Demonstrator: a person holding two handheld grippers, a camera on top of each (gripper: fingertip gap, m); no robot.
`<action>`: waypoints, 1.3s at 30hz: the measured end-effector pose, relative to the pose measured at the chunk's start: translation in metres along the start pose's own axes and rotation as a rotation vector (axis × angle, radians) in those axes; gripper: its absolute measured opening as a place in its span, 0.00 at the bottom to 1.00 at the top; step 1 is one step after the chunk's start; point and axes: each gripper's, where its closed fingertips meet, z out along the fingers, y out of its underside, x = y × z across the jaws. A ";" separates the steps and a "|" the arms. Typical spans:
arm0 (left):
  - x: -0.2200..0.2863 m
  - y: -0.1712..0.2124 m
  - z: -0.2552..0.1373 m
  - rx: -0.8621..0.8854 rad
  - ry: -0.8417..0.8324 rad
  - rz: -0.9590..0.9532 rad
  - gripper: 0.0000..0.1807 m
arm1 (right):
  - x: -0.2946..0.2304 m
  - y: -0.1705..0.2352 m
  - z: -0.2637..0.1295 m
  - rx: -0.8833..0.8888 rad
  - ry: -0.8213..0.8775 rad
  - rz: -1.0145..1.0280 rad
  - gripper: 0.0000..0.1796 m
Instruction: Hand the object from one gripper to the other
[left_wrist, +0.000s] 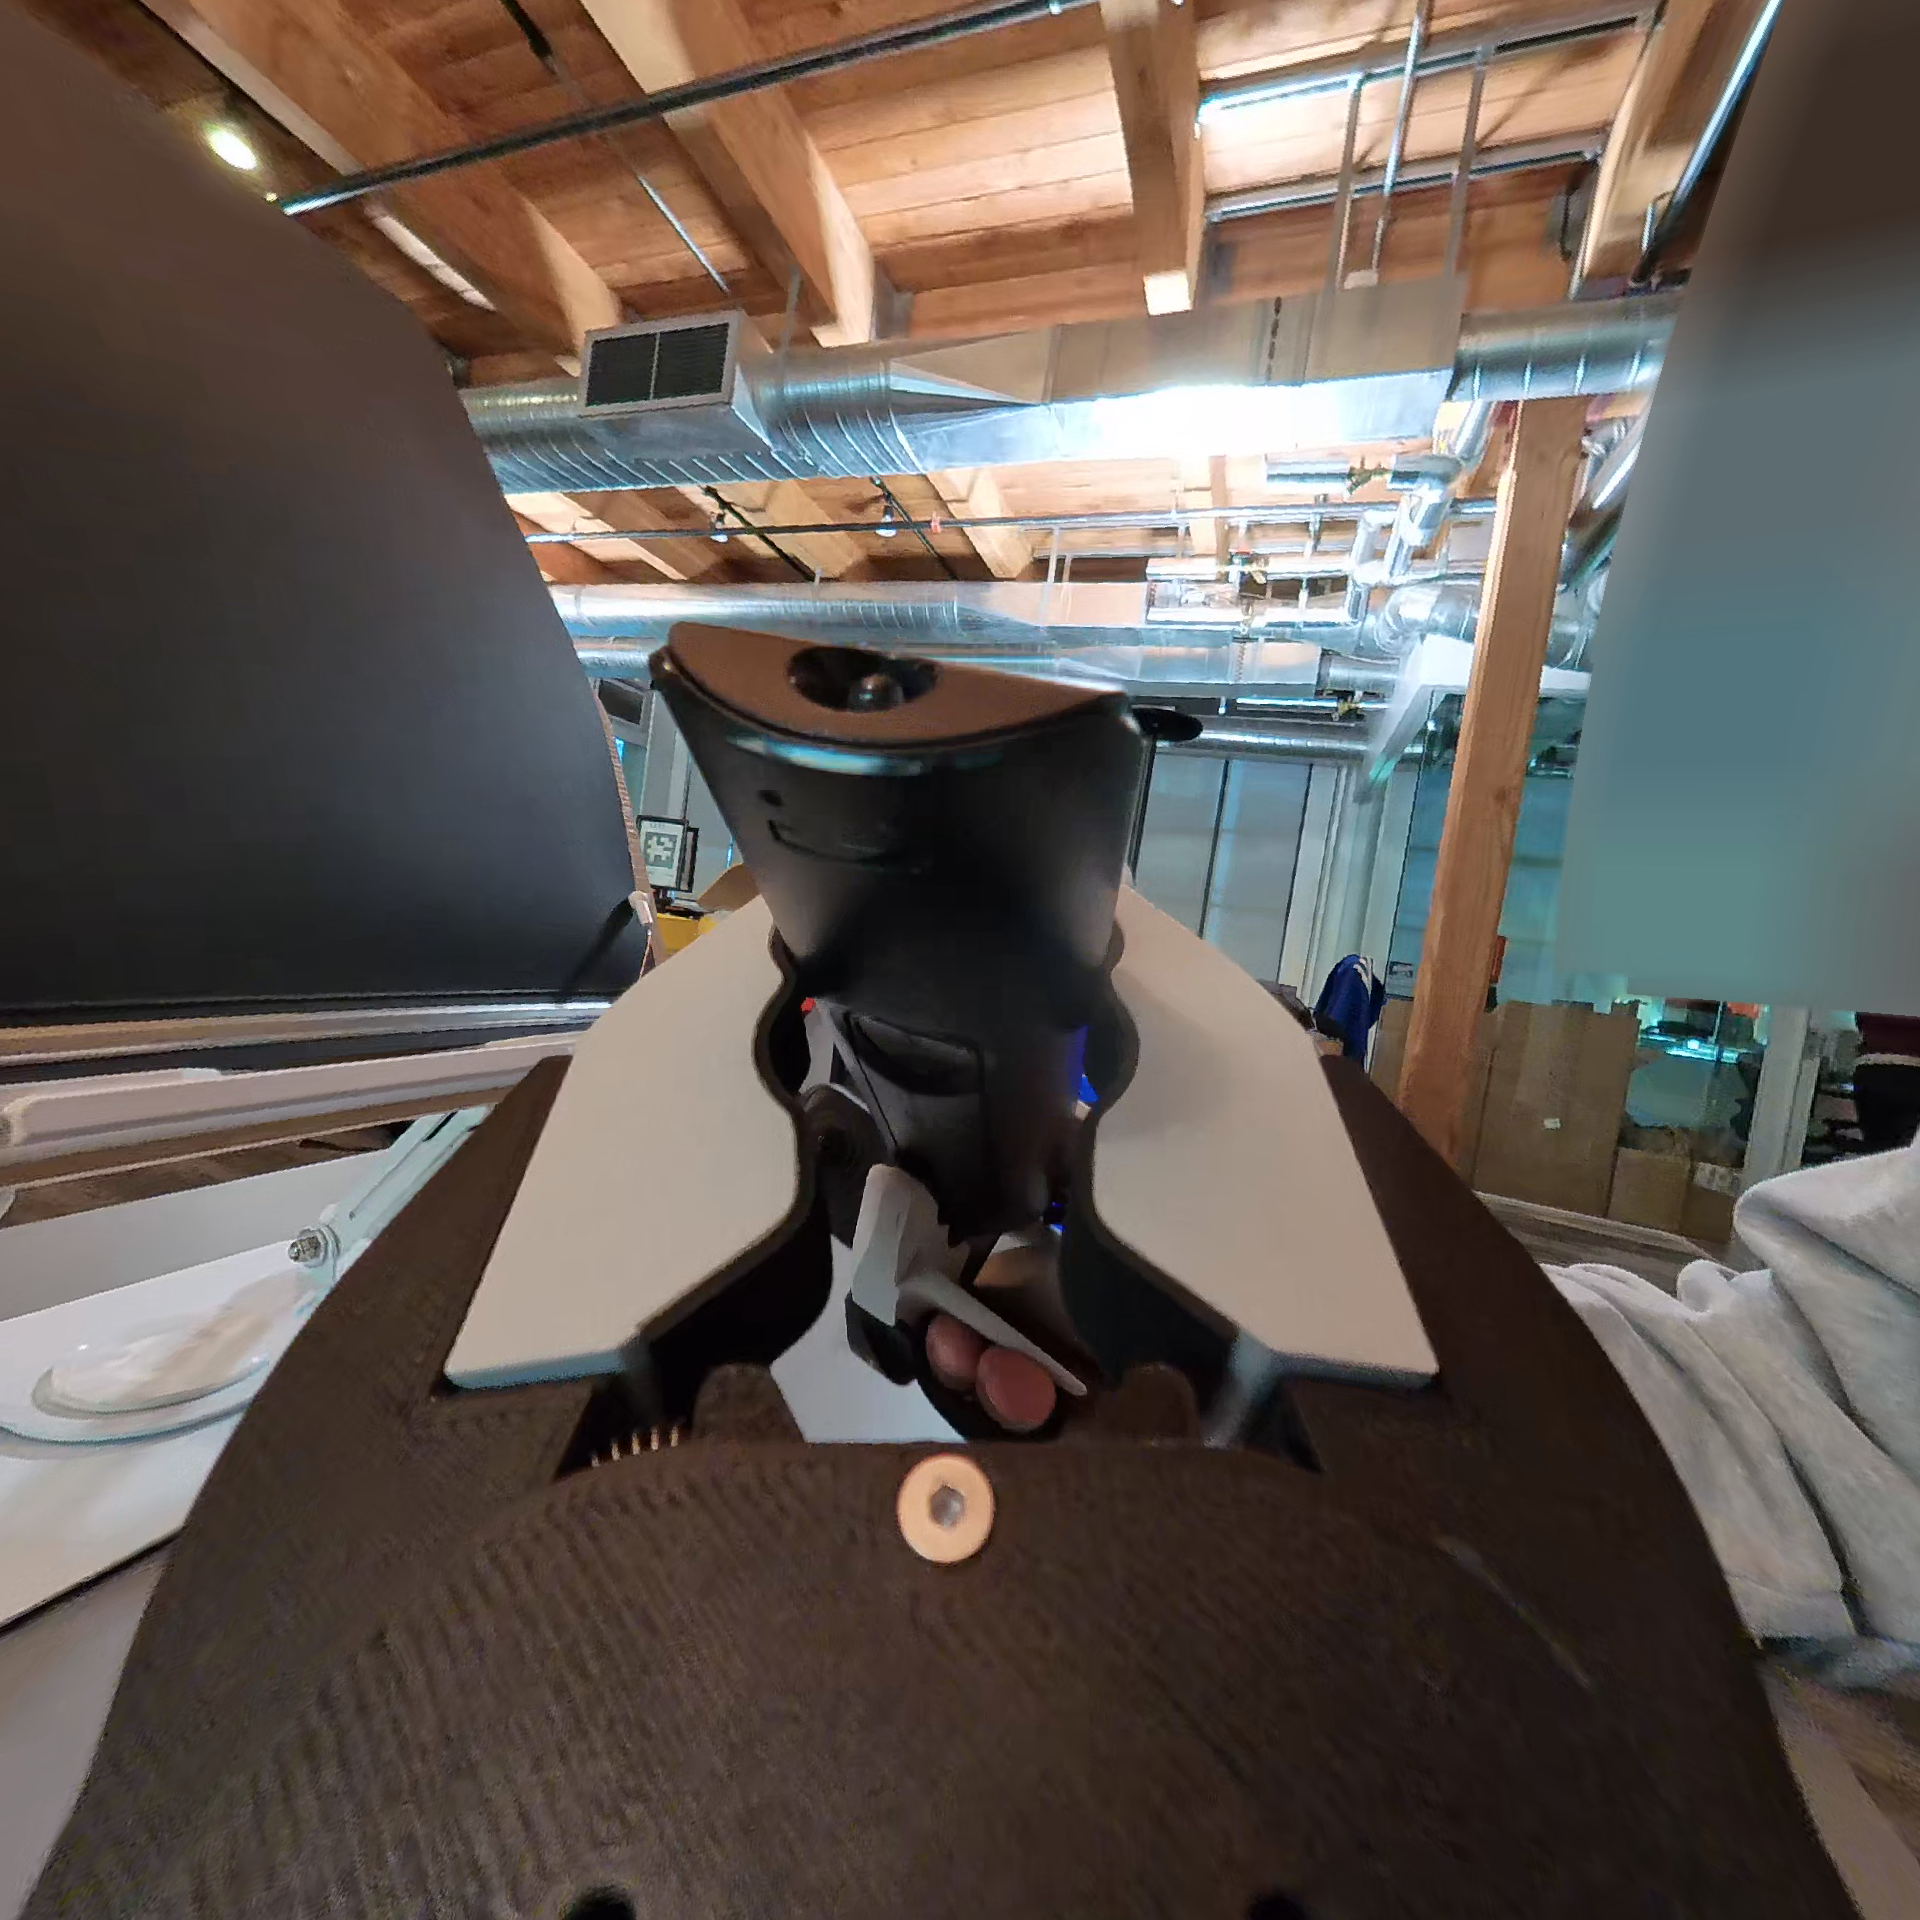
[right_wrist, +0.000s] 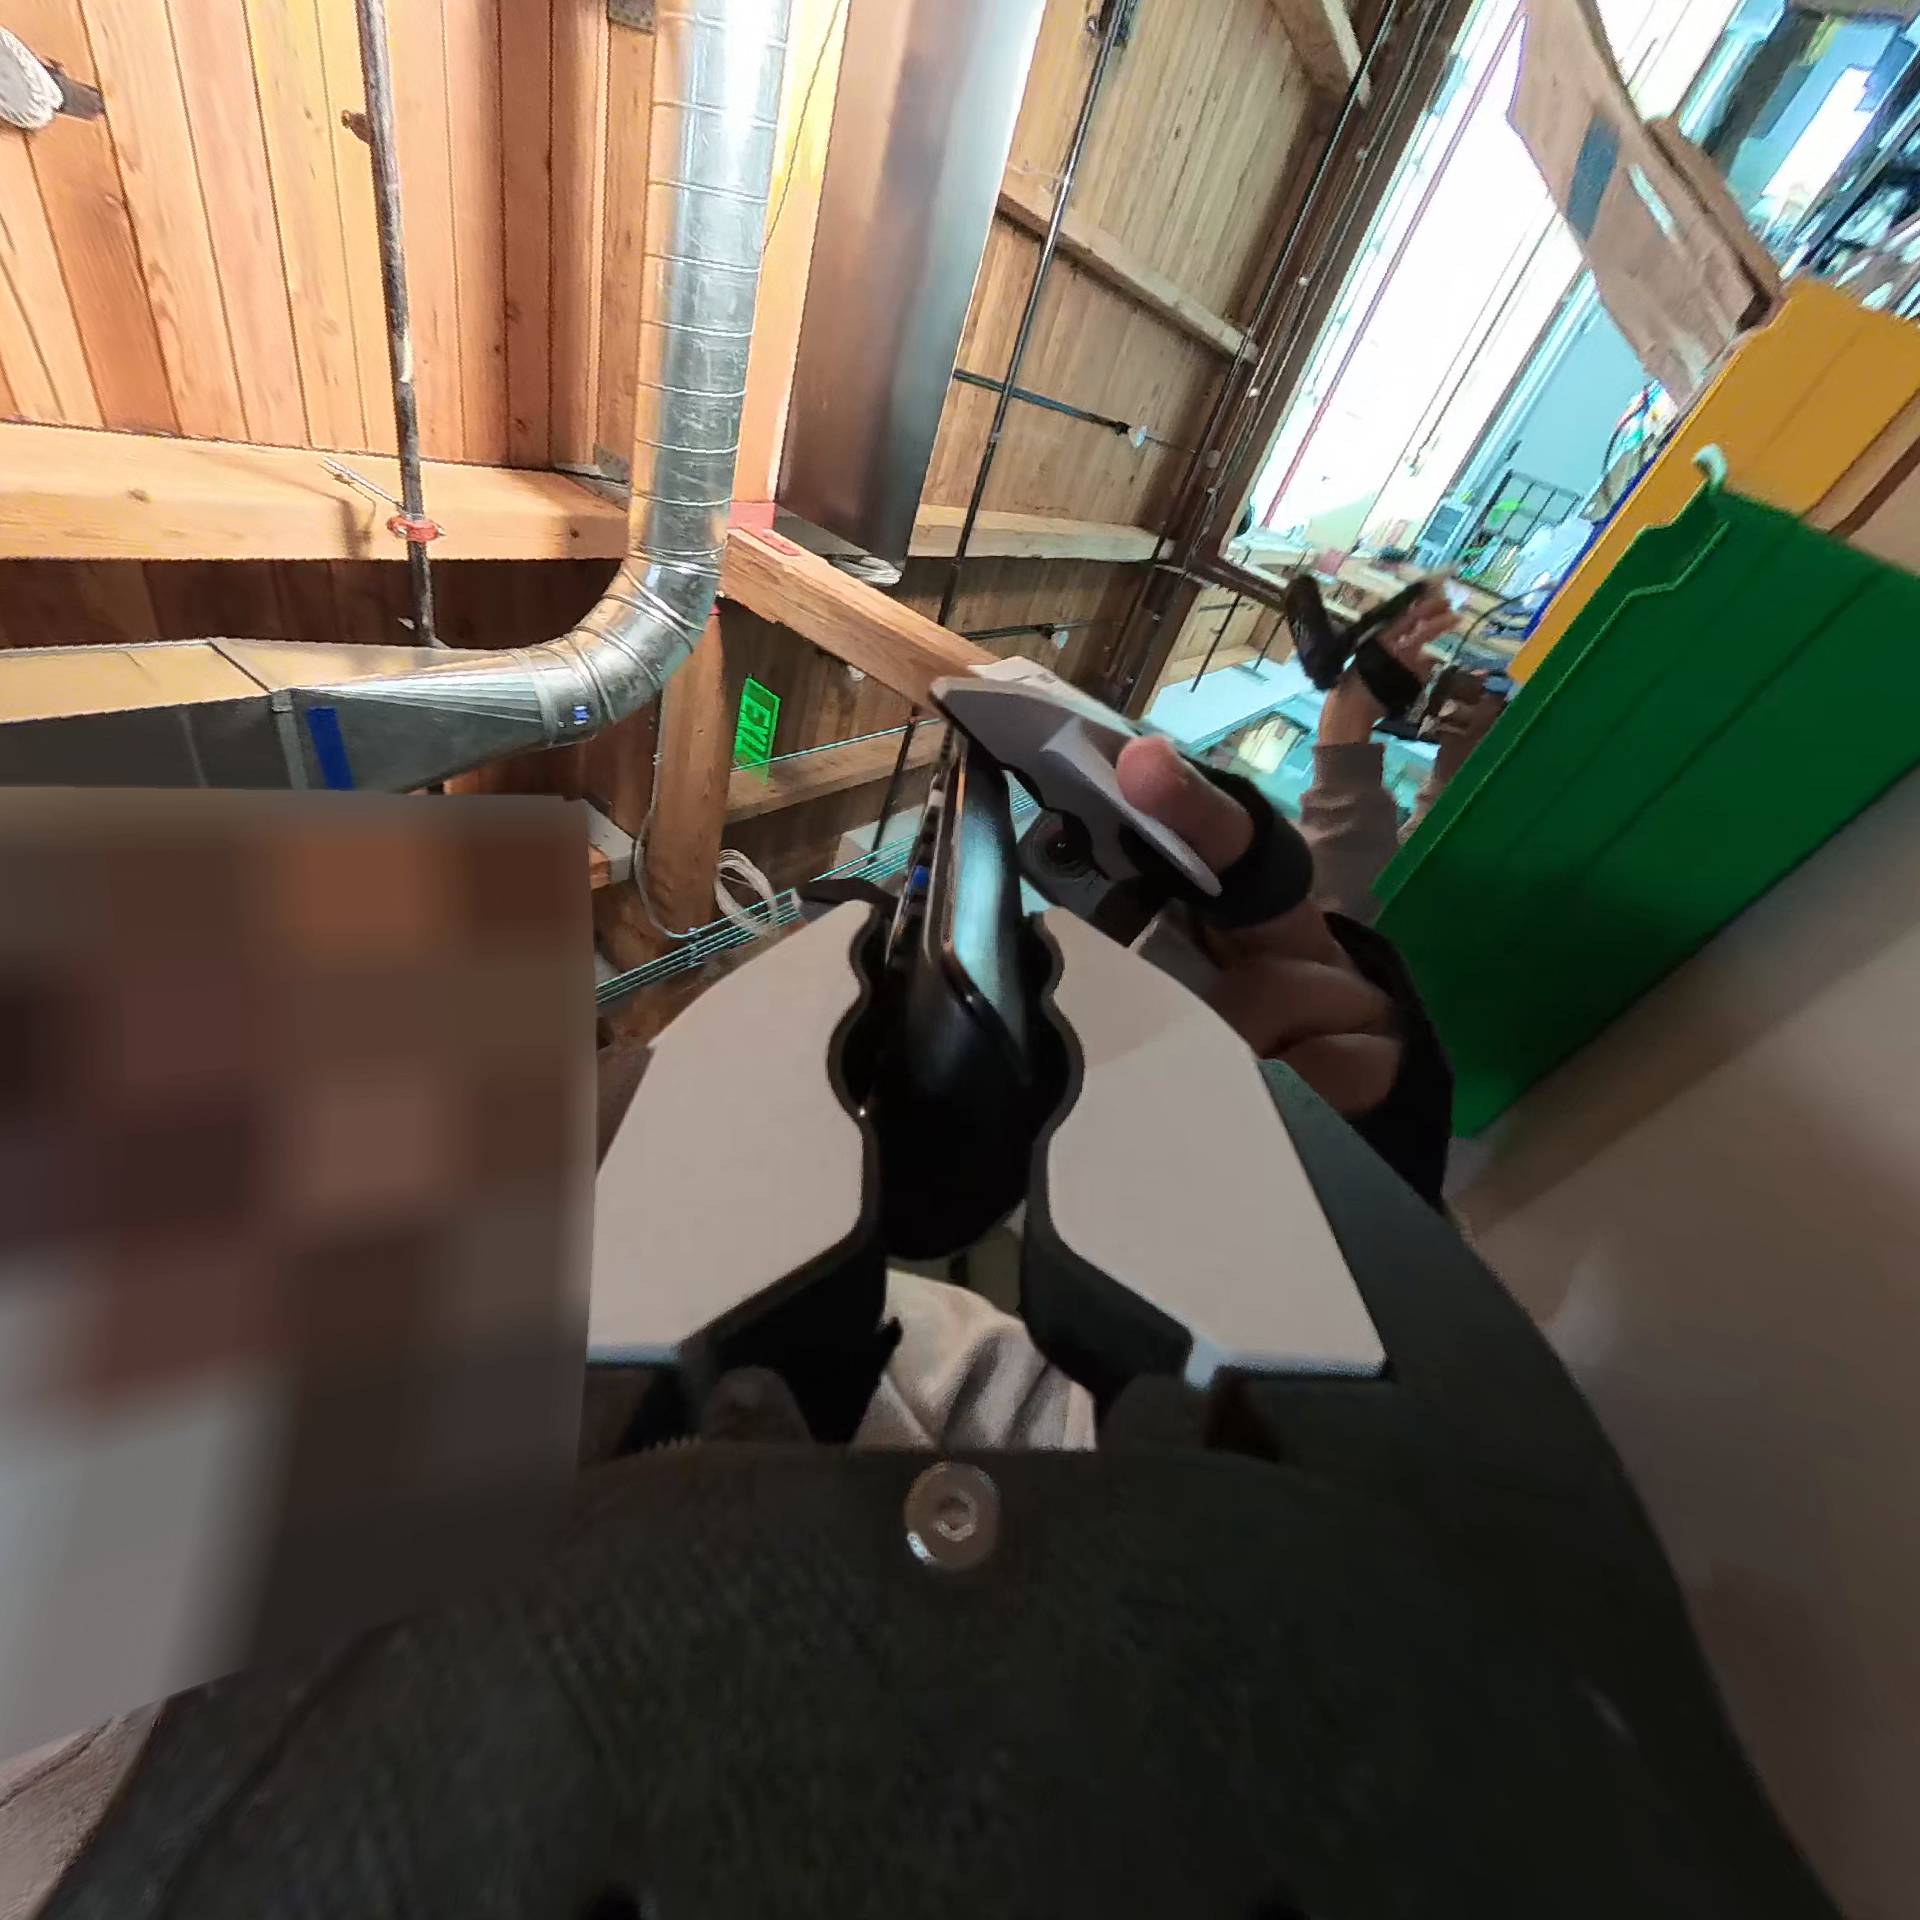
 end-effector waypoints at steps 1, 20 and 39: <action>-0.002 0.001 0.000 -0.006 -0.010 -0.009 0.28 | 0.000 -0.003 -0.002 0.011 0.012 -0.020 0.15; -0.058 0.049 -0.015 -0.166 -0.098 -0.609 0.54 | -0.031 -0.060 -0.084 -0.003 0.366 -0.933 0.14; -0.025 0.087 -0.007 -0.422 0.022 -0.405 0.19 | -0.006 -0.026 -0.081 -0.219 0.312 -0.797 0.14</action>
